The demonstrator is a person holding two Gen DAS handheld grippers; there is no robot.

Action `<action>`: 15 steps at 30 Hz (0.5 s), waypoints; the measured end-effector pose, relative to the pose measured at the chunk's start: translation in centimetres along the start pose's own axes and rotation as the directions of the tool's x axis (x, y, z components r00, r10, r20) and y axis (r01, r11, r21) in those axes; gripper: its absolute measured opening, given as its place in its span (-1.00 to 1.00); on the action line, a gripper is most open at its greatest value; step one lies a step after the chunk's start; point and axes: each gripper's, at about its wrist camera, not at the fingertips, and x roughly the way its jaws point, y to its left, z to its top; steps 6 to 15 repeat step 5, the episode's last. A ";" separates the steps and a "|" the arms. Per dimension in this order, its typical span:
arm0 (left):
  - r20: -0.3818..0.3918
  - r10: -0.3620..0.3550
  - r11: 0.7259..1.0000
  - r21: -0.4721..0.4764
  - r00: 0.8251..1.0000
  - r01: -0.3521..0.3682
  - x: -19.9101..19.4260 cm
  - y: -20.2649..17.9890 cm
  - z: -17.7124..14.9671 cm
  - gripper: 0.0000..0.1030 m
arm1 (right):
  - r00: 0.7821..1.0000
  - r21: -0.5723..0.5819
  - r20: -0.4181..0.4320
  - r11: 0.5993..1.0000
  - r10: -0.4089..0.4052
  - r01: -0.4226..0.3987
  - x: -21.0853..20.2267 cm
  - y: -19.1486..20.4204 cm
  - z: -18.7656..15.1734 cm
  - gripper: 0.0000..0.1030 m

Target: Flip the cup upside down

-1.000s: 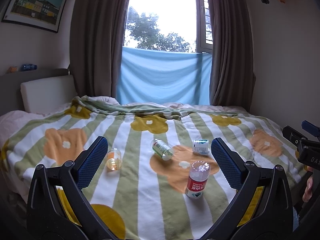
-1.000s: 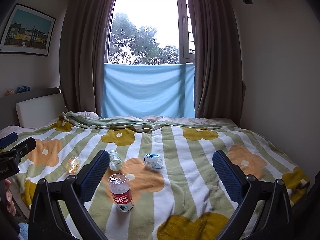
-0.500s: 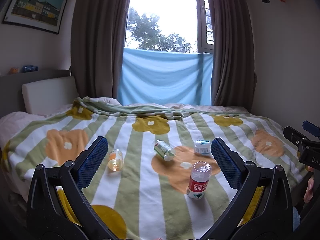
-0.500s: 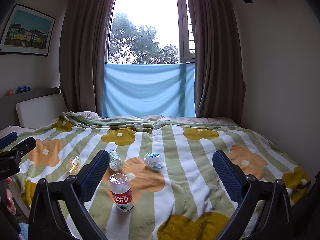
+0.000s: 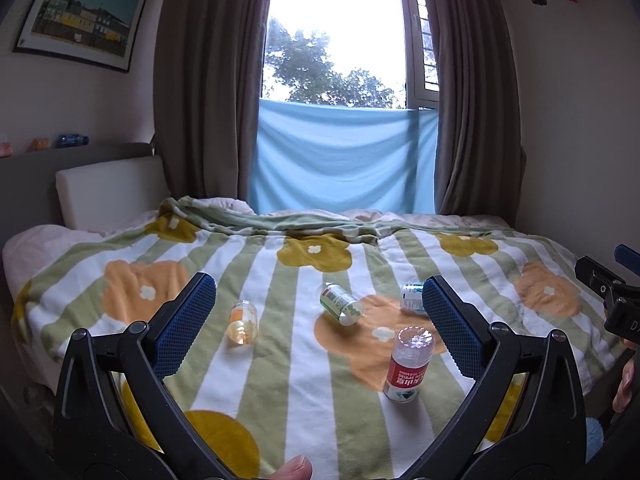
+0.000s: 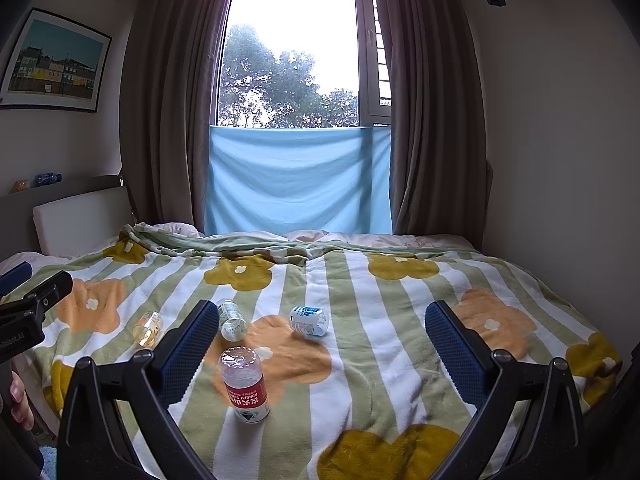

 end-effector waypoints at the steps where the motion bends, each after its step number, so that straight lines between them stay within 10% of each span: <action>1: -0.003 -0.004 1.000 -0.003 1.000 0.004 0.0 0.0 0.0 0.99 | 1.000 0.000 0.001 1.000 -0.001 0.001 0.0 0.0 0.0 1.00; 15: 0.005 -0.026 1.000 -0.003 1.000 0.027 0.1 -0.2 0.0 0.99 | 1.000 0.002 0.000 1.000 -0.001 0.001 0.0 0.0 0.0 0.99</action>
